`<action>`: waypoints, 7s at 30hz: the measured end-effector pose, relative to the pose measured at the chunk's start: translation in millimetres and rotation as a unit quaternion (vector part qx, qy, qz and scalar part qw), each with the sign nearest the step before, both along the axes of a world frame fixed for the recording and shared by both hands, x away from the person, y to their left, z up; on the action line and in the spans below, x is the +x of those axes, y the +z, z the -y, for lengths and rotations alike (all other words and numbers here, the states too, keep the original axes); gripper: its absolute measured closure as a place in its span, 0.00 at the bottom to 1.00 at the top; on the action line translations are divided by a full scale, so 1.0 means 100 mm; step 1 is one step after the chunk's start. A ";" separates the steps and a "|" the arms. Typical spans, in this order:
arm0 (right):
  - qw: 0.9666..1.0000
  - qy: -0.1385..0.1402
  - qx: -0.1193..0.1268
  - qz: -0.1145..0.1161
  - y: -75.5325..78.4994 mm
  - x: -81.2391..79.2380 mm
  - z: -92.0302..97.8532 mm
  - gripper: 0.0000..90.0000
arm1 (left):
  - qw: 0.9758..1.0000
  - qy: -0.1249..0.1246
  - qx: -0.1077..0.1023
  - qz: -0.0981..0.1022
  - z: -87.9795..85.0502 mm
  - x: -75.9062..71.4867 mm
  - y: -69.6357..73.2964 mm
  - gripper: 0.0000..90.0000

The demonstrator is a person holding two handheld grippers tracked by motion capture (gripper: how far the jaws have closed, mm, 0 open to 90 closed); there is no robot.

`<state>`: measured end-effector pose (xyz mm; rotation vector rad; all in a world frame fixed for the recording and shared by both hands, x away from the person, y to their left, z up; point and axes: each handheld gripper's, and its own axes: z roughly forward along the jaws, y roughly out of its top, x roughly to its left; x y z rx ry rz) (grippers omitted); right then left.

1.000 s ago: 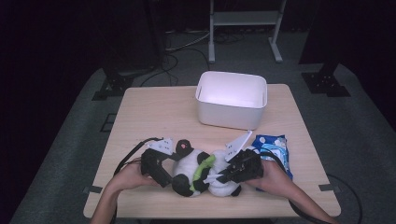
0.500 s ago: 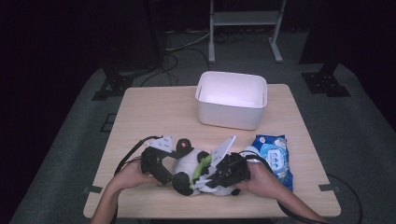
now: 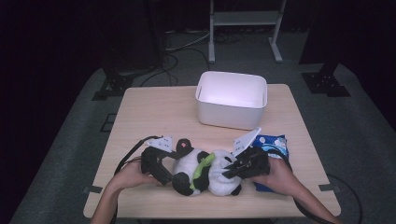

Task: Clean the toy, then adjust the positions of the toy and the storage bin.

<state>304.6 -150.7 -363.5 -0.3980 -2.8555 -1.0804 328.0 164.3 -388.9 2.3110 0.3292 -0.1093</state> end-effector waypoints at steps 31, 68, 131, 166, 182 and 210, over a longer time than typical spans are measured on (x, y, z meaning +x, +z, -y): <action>0.998 -0.055 0.035 -0.017 -0.14 0.30 0.27 0.89 | 1.000 -0.016 0.009 0.000 0.00 0.00 0.21 0.09; 0.998 -0.042 0.039 -0.022 -0.15 0.20 0.25 0.89 | 0.998 -0.005 0.048 -0.037 0.21 0.52 0.24 0.24; 0.999 0.012 0.037 -0.027 0.02 0.42 -0.24 0.92 | 0.994 -0.001 0.081 -0.073 0.35 0.55 0.19 0.01; 0.998 -0.052 0.037 0.009 0.24 0.90 -0.10 0.91 | 0.991 0.032 0.078 0.102 0.39 0.58 0.26 0.32; 0.998 -0.041 0.048 -0.007 0.04 0.67 -0.09 0.92 | 0.995 0.015 0.073 0.071 0.41 0.41 0.34 0.14; 0.999 -0.030 0.039 0.006 0.04 0.45 -0.12 0.92 | 0.995 -0.015 0.063 0.071 0.40 0.23 0.54 0.12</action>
